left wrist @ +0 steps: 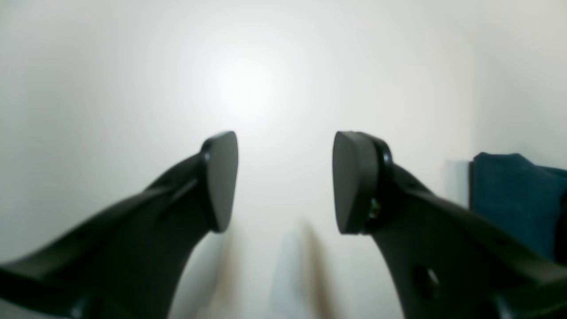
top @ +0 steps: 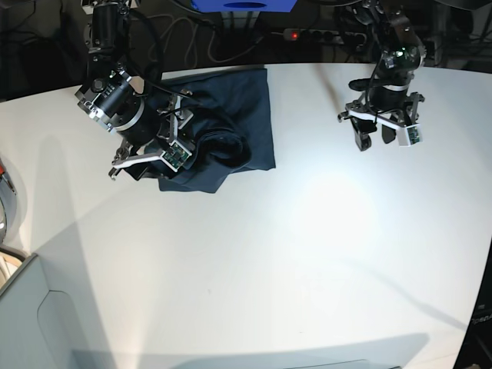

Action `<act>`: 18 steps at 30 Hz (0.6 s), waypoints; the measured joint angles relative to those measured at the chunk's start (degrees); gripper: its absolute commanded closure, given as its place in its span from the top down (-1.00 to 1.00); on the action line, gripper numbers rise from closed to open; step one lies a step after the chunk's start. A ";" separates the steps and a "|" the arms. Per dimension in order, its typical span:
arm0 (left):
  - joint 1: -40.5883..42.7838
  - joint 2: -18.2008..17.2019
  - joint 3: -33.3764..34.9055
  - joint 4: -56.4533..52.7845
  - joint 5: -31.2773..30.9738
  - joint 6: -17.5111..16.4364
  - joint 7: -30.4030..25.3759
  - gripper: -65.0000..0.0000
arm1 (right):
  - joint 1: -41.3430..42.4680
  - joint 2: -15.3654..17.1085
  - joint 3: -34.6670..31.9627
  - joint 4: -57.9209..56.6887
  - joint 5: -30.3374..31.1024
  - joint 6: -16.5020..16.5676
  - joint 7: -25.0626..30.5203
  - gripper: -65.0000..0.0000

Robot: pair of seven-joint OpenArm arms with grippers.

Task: Fold the T-shirt properly
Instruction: 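Grasp the other strip end with the right gripper and fold it over, then release the shirt and lift the right gripper away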

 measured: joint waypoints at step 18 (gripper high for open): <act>-0.02 0.04 -0.33 0.00 -0.15 0.00 -0.02 0.02 | -3.34 0.31 -3.63 1.84 -0.07 0.00 0.52 -0.99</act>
